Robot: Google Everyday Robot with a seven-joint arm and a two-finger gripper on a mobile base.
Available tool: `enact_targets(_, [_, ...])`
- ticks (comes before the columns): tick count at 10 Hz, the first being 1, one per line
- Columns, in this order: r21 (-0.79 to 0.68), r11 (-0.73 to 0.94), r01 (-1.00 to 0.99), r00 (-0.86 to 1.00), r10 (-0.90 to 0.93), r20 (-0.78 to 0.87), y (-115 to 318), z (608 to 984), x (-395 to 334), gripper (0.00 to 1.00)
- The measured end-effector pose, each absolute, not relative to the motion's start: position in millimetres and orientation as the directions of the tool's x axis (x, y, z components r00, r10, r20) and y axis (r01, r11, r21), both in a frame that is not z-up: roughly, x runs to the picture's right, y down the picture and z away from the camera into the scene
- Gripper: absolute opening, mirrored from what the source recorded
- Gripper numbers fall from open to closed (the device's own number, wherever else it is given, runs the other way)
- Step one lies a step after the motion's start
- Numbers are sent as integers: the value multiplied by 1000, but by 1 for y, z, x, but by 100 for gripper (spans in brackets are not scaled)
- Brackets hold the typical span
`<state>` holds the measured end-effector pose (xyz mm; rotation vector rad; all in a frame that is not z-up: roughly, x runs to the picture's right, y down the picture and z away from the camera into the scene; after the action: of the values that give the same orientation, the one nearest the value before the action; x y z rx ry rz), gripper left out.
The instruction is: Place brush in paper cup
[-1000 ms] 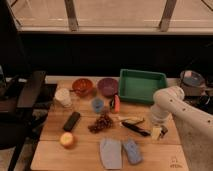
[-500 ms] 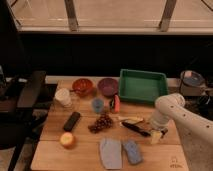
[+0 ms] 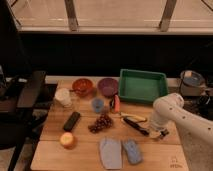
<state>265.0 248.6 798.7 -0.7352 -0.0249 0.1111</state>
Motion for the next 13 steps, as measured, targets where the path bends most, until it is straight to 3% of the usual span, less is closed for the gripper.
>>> enact_targets(7, [-554, 826, -107, 994, 99, -44, 187, 761, 281, 18])
enact_targets(13, [-506, 862, -4, 990, 76, 123, 129, 756, 248, 18])
